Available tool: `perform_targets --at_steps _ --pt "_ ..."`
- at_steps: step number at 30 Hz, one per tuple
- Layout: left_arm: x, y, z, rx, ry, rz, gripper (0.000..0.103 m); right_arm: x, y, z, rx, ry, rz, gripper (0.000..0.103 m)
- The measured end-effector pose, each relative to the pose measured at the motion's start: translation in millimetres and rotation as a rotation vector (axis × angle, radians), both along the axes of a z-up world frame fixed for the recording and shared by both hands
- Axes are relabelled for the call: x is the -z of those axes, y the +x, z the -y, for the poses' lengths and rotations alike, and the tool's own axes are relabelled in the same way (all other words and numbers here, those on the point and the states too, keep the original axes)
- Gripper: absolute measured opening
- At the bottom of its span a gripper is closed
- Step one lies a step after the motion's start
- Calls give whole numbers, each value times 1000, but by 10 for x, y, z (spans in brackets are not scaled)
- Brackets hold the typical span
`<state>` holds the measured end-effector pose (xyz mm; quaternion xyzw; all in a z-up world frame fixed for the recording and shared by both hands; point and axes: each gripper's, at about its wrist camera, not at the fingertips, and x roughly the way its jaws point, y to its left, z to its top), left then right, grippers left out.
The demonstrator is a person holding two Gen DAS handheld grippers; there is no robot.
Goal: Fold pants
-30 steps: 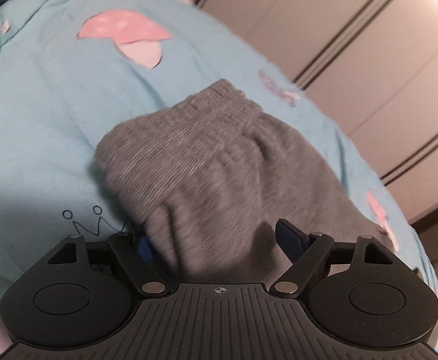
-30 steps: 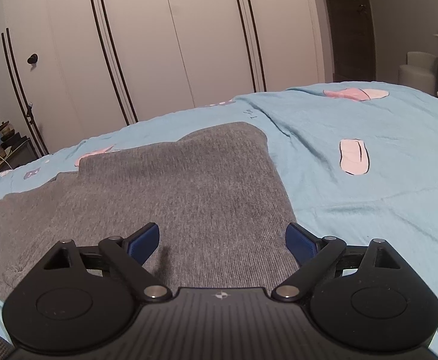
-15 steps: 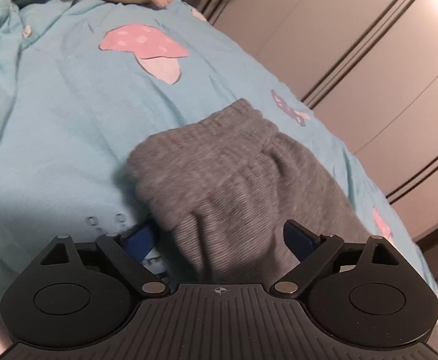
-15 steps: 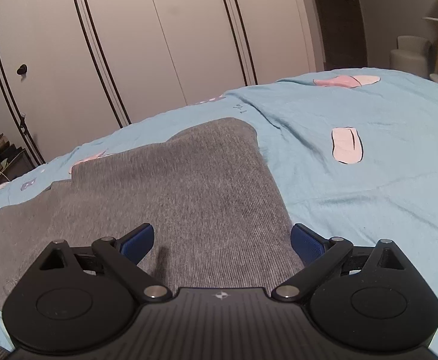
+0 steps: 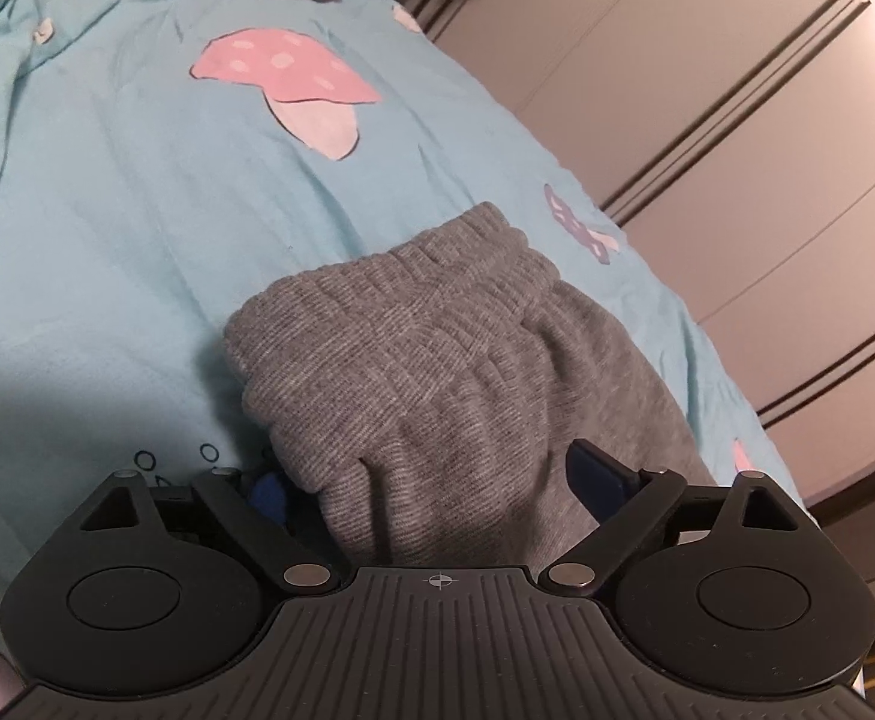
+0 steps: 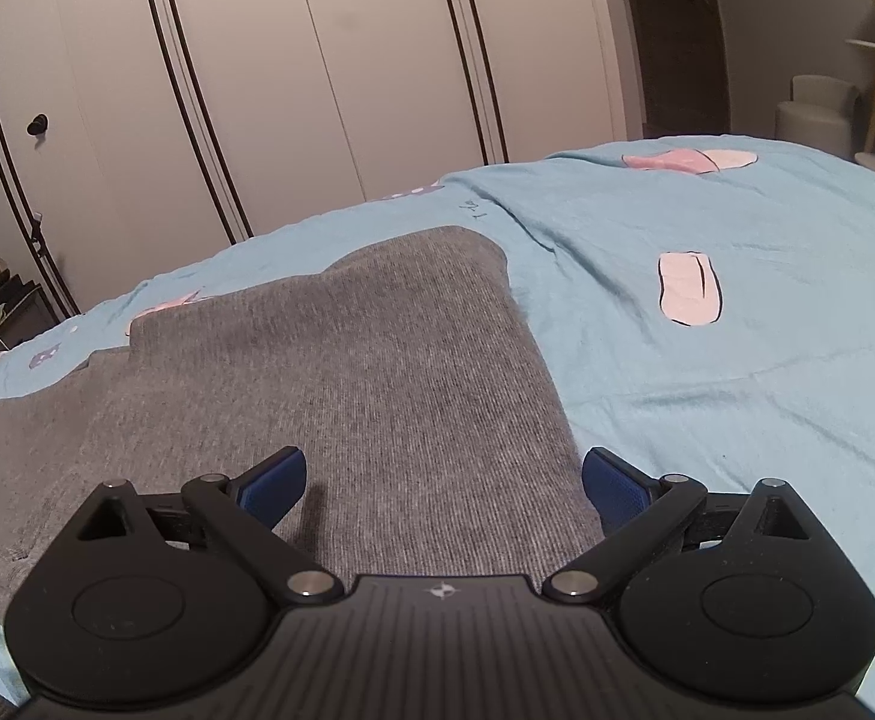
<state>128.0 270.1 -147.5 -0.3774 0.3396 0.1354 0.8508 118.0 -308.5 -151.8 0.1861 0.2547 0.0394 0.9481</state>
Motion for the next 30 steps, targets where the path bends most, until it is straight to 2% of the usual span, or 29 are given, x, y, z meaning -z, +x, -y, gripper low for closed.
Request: perform_targets --at_steps 2,4,8,10,13,16,19,21,23,26,30 --pt "-20 2 2 -10 27 -22 74 7 20 -7 0 -7 -13 99" --pt "-43 -11 5 4 57 -30 62 20 30 -1 2 -8 -33 99" --pt "-131 -29 42 25 100 -26 51 15 9 18 17 -10 -31 99" --pt "-217 -41 87 41 133 5 48 21 8 26 20 -1 -34 99" --pt "-259 -6 122 63 157 42 51 18 10 15 19 -12 -41 99" --pt "-110 93 56 63 101 -15 69 8 16 4 16 -16 -44 99" --pt "46 79 -18 14 21 -8 71 -7 26 0 16 -19 -47 99" --pt "41 39 -58 -18 -11 15 57 -22 26 3 19 -16 -44 99" --pt "-12 -1 -69 -20 -8 33 44 -43 20 13 25 -13 -40 99" --pt "-208 -27 16 -9 41 56 38 -83 5 49 46 -3 -26 99" --pt "-643 -38 321 36 195 119 36 -141 -23 120 67 40 -14 99"
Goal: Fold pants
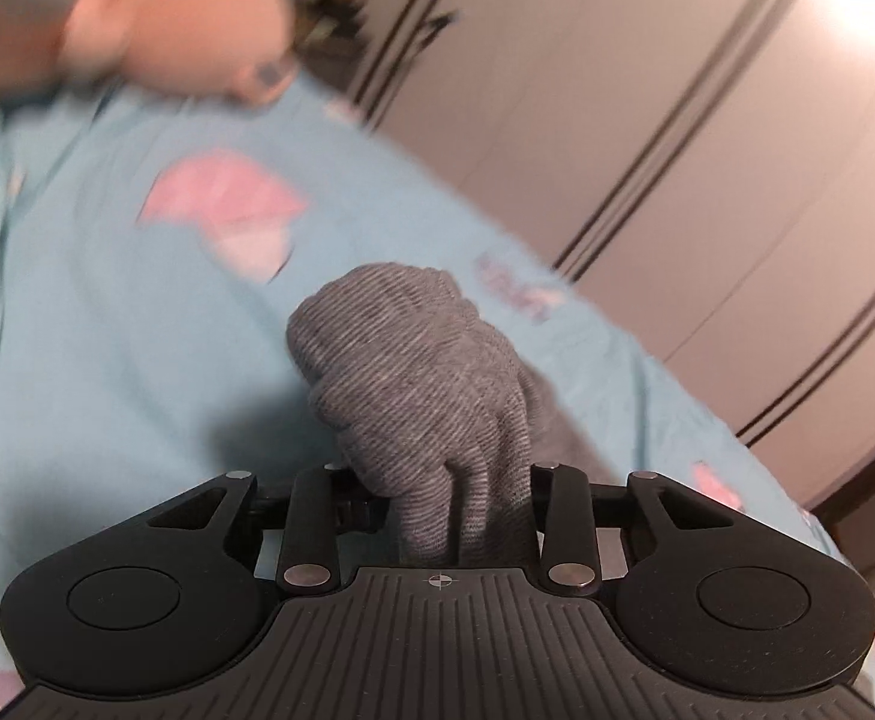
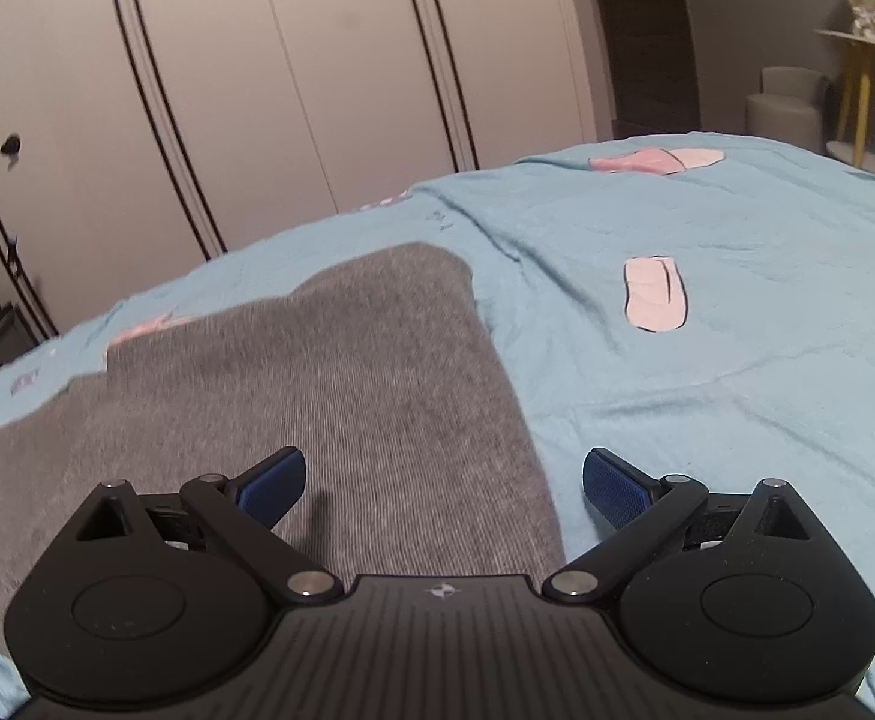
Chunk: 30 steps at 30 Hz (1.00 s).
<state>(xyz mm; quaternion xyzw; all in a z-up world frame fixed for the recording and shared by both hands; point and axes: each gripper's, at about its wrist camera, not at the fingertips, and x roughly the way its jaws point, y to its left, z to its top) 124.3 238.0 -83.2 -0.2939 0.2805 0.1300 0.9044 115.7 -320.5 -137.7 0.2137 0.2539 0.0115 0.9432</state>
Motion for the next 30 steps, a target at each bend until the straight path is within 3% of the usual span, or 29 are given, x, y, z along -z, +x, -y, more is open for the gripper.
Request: perform_targets --at_steps 4,8,12,13,16,18,20,21,22,23,26,30 --pt "-551 14 533 107 145 100 34 -54 -35 34 13 24 17 99" --pt "-1080 -49 1523 339 287 259 32 -107 -84 136 47 69 47 99" --pt "-1144 -89 2657 624 321 320 32 -147 -157 312 109 124 78 99" --pt "-1058 -79 2935 695 299 306 34 -147 -177 361 124 143 82 99" --pt "-671 -72 3688 971 253 167 77 -123 -219 479 146 208 84 99" --pt "-454 -155 3974 1045 329 36 76 -124 -247 528 147 225 90 99" --pt "-377 -284 3971 1026 412 2 81 -143 -285 570 137 237 110 99" --pt "-384 -342 3891 1013 416 6 85 -152 -293 592 129 250 118 99" --pt "-401 -376 3734 988 388 14 96 -148 -294 617 116 272 126 99" --pt "-416 -409 3538 944 333 16 99 -140 -284 635 102 306 131 99" --pt "-461 -531 3057 797 169 12 99 -102 -209 630 53 409 121 99" --pt "-349 -604 2545 590 94 -54 100 -80 -170 547 -5 465 85 99"
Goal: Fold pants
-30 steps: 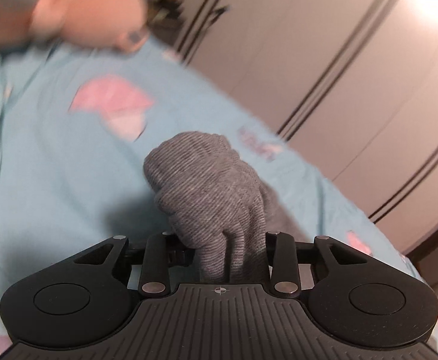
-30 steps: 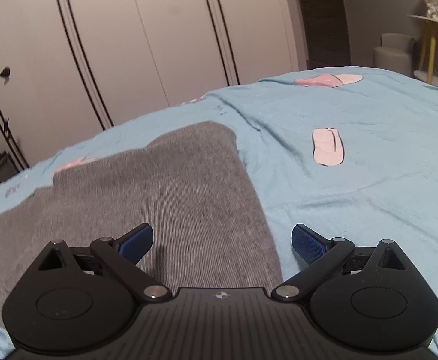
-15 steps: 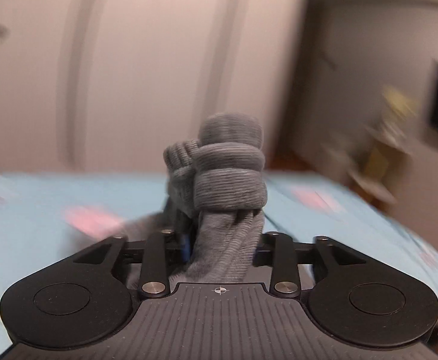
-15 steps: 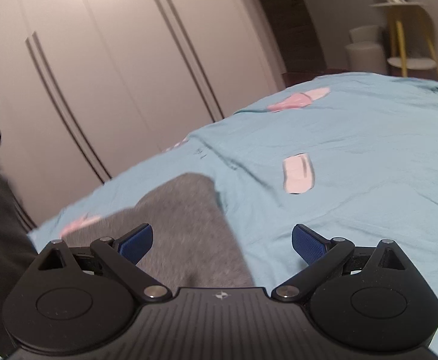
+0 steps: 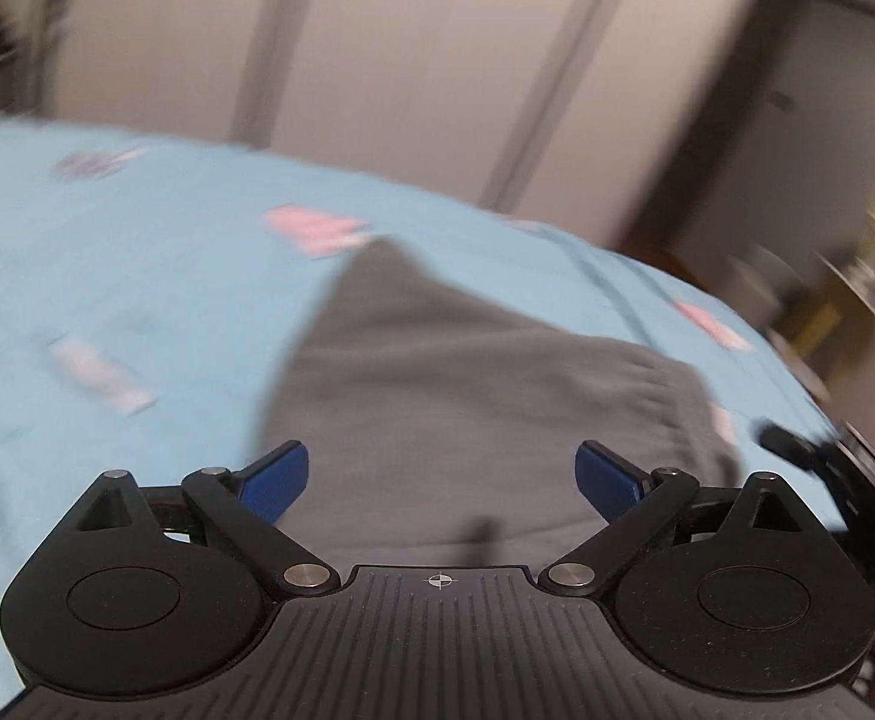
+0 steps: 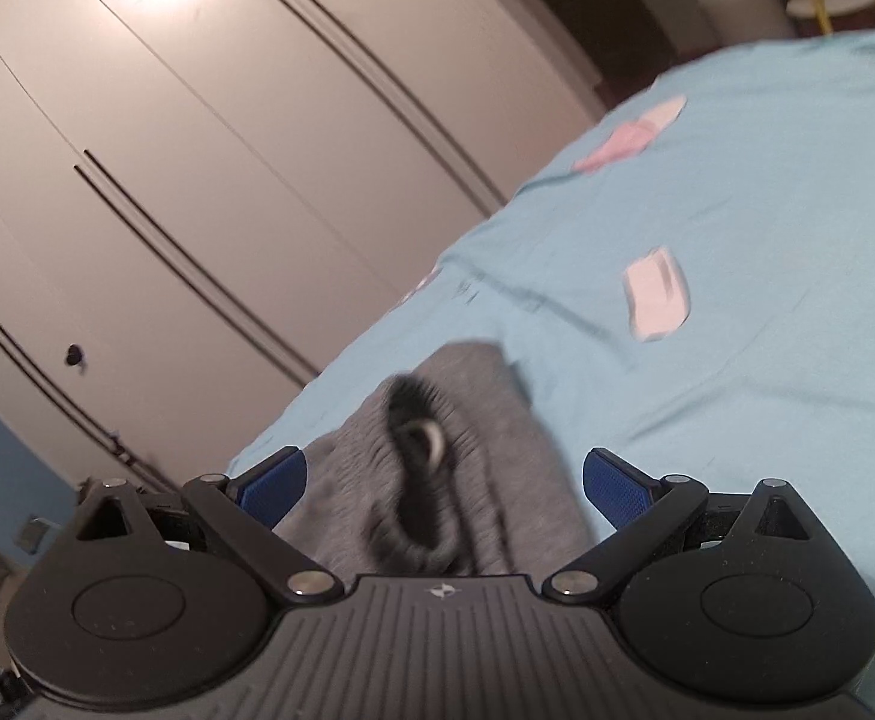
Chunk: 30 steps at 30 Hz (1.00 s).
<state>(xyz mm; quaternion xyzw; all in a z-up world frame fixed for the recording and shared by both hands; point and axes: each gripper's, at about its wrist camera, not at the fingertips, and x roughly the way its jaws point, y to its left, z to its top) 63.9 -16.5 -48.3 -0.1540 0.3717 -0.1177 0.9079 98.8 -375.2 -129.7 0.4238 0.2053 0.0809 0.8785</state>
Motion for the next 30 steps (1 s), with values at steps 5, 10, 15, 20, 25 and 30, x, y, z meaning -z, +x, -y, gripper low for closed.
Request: perform_targets --at_steps 5,10,15,20,25,30 --pt "262 -3 -284 -116 -133 -105 100 157 4 -85 -81 98 -104 89" --pt "457 -11 -449 -144 -258 -189 100 86 -137 -115 -98 146 -120 88" --pt "664 88 -523 -209 -303 -305 100 166 -135 -226 -101 184 -175 88" --pt "770 95 -612 -223 -385 -349 100 269 43 -319 -36 360 -211 89" --pt "746 58 -608 -234 -389 -343 100 233 198 -409 50 296 -265 50" --pt "724 35 -611 -224 -399 -339 100 -122 222 -377 37 331 -138 42"
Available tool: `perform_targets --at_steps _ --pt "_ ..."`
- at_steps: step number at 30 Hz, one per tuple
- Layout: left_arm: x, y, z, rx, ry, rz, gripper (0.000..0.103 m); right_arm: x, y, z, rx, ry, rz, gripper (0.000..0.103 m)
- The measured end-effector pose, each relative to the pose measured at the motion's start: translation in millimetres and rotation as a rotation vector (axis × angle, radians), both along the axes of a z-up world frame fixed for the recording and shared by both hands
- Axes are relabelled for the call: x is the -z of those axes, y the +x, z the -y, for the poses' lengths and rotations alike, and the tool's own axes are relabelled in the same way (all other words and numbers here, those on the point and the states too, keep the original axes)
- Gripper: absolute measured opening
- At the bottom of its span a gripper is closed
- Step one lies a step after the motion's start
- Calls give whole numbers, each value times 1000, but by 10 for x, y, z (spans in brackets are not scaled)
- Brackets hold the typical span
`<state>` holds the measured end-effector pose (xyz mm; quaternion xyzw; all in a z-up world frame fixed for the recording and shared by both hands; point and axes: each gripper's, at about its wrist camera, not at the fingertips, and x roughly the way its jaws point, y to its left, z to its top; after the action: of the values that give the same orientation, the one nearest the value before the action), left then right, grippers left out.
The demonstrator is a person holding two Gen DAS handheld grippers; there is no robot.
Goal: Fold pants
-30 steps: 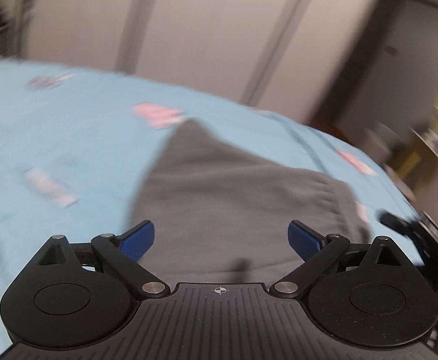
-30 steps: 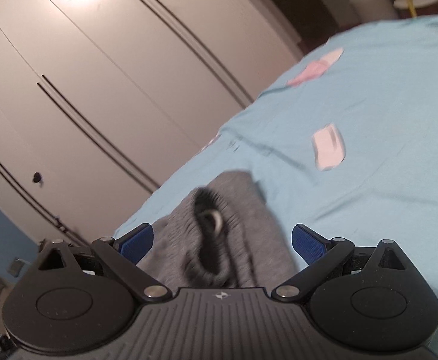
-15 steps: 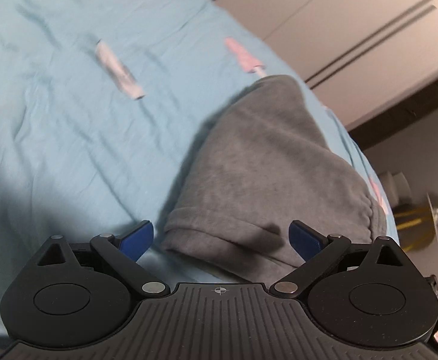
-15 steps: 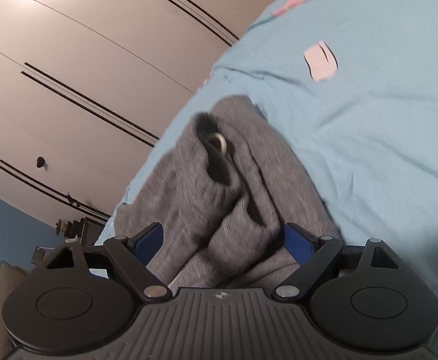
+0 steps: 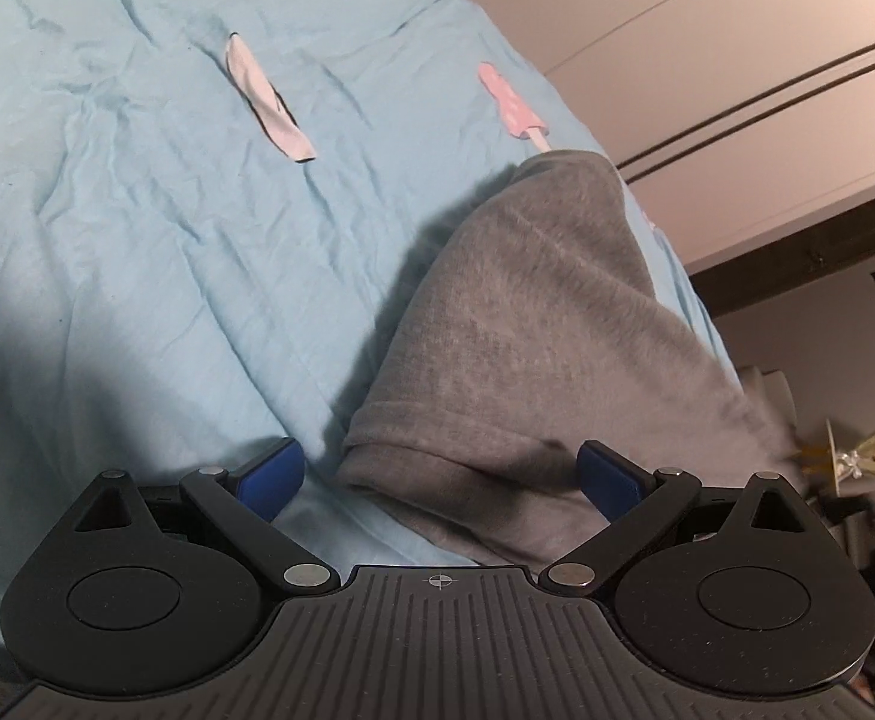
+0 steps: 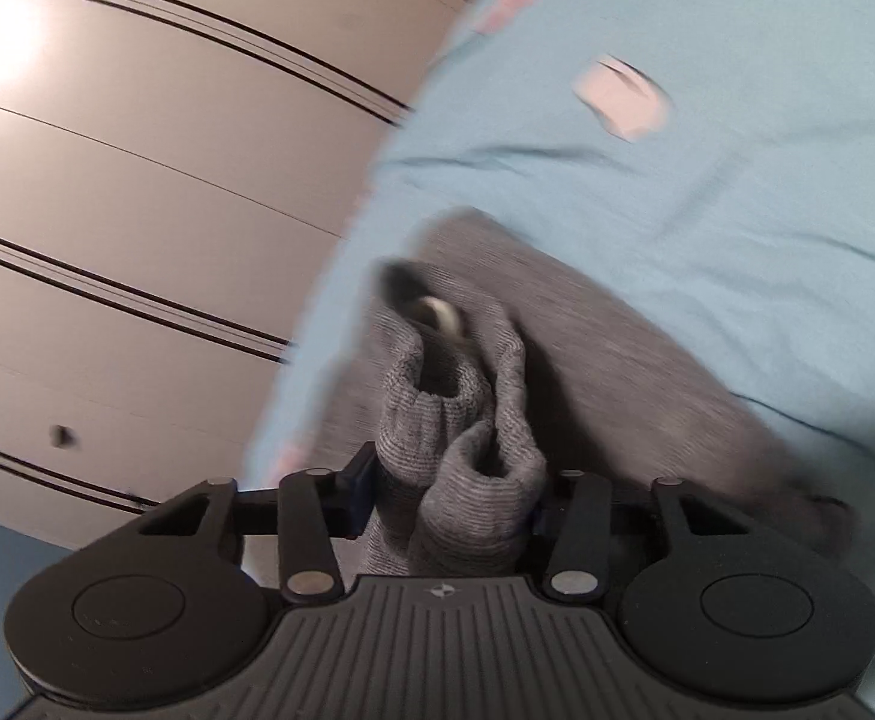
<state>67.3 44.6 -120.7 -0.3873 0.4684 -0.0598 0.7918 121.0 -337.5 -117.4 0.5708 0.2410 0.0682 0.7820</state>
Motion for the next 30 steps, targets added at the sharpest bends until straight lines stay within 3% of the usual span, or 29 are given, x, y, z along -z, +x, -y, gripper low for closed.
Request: perform_targets --at_steps 3,5,6,7,9,10,13,18,22,24,26,30 --pt "3 -8 -9 -6 -2 1 100 -250 -114 67 17 44 196 41" --pt "16 4 -11 -7 -5 -6 100 -255 -211 125 34 -1 265 42" --pt "20 14 -6 -6 -6 -9 100 -208 -241 144 52 -52 251 43" --pt "30 32 2 -2 -6 -15 100 -127 -240 150 73 -154 181 45" --pt "46 50 2 5 -13 -25 100 72 -143 102 56 -361 -26 52" --pt "52 54 -2 2 -15 -29 100 212 -114 93 30 -405 -107 53" --pt "55 83 14 -3 -4 -38 100 232 -249 157 59 -333 -33 55" --pt "-138 181 117 70 79 -8 100 10 -287 198 68 -449 -16 59" --pt "-440 395 314 163 260 130 100 -189 -302 238 71 -501 45 62" --pt "-545 571 398 170 329 150 100 -299 -251 171 47 -585 74 73" --pt "-612 810 484 182 359 169 100 -332 -192 59 31 -717 70 76" --pt "-598 1286 678 196 395 163 100 -56 -23 -137 -45 -874 -25 82"
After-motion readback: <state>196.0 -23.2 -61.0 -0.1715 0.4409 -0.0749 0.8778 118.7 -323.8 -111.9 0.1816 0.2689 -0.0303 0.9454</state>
